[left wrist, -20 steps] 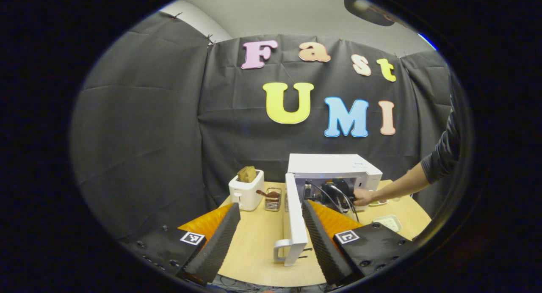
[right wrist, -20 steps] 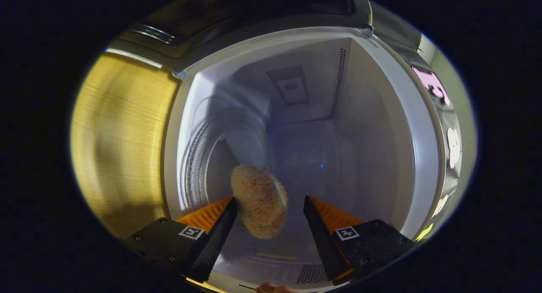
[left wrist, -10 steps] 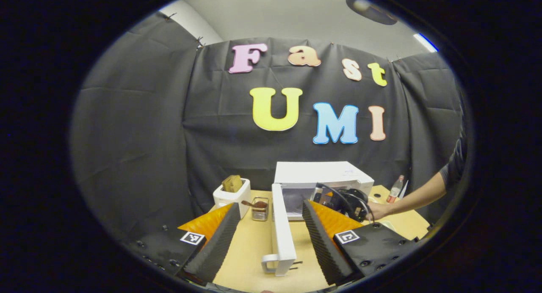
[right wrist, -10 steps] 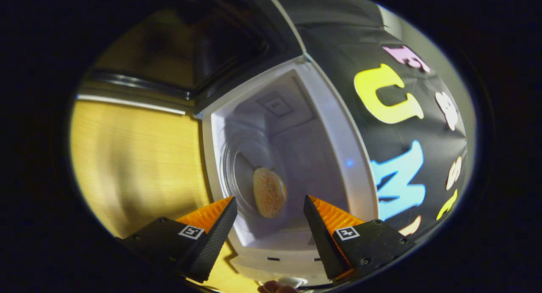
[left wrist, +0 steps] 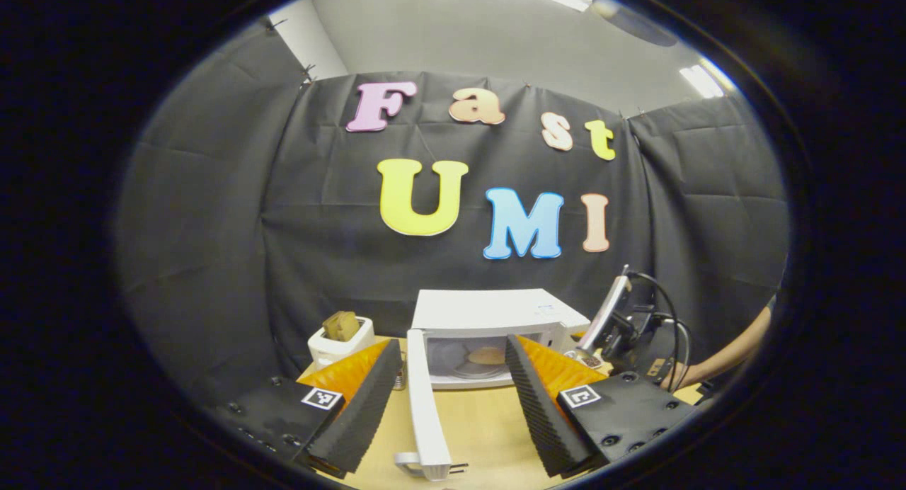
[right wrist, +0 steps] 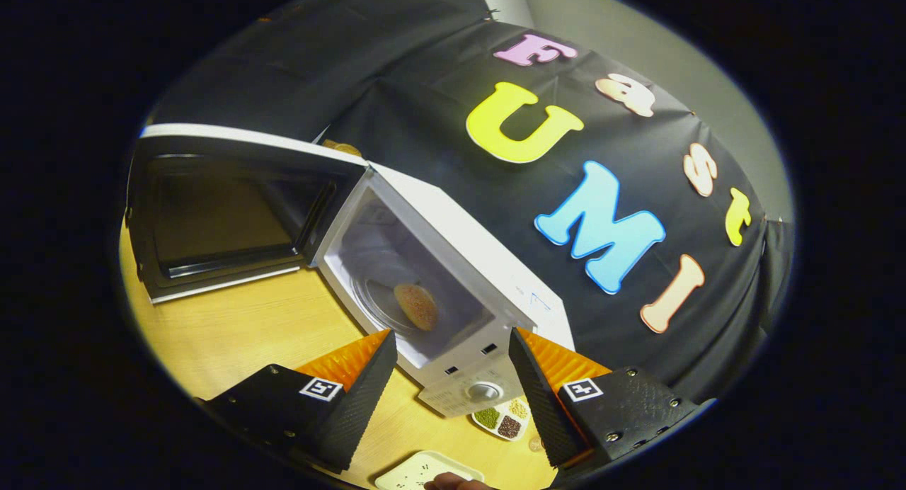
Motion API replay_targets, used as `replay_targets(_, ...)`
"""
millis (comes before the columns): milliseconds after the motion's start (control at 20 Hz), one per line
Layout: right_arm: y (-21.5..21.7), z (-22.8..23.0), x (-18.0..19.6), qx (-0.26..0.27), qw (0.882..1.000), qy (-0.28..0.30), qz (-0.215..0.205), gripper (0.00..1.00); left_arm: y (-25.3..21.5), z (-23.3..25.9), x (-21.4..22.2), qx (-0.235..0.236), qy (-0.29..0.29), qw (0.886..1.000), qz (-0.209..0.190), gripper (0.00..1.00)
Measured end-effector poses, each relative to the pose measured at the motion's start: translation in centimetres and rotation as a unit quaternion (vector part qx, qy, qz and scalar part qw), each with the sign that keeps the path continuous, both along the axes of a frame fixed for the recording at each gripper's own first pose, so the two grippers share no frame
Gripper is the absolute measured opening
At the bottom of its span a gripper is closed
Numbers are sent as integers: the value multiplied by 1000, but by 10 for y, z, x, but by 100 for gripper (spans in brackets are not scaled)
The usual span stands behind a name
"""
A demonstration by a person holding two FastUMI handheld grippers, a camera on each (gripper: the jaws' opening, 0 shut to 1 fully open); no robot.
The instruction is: Open the microwave oven with the left hand, put the food in, and close the microwave oven.
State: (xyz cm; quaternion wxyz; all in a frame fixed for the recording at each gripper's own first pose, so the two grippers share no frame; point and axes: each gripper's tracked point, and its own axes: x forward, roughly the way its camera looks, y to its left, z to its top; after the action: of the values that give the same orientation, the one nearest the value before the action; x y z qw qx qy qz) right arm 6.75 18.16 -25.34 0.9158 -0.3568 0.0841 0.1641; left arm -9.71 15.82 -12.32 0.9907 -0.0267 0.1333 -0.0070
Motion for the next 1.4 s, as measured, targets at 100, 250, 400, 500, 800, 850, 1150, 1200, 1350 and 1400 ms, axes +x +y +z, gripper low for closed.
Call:
replay_targets(100, -9, 13, -8, 26, 999, -4, -18, 97, -8, -3, 5, -5, 2, 1000, -13, 94)
replay_targets(250, -23, 37, -24, 57, 997, -16, -42, 97, -16, -3, 12, -5, 1, 999, -32, 94)
replay_targets(400, -32, 62, -38, 86, 994, -28, -62, 98, -22, -4, 18, -7, -2, 999, -45, 95)
replay_targets(500, -31, 80, -47, 127, 989, -35, -64, 98, -23, -4, 20, -10, -5, 999, -48, 96)
replay_targets(800, -35, 137, -74, 304, 947, -31, -95, 97, -13, 1, 28, 5, -19, 999, -46, 94)
replay_targets(850, -38, 145, -76, 322, 941, -33, -105, 97, -11, 2, 28, 9, -19, 999, -46, 94)
replay_targets(1150, -33, 184, -81, 351, 926, -61, -127, 98, 2, 0, 23, 19, -24, 998, -47, 93)
replay_targets(1200, -31, 184, -81, 350, 926, -60, -127, 98, 3, -6, 19, 14, -17, 998, -52, 93)
replay_targets(1350, -23, 182, -81, 350, 927, -54, -124, 98, 36, -24, 1, 34, 8, 999, -19, 49)
replay_targets(1400, -24, 181, -78, 351, 927, -51, -121, 98, 50, -25, -8, 37, 17, 999, -5, 28)
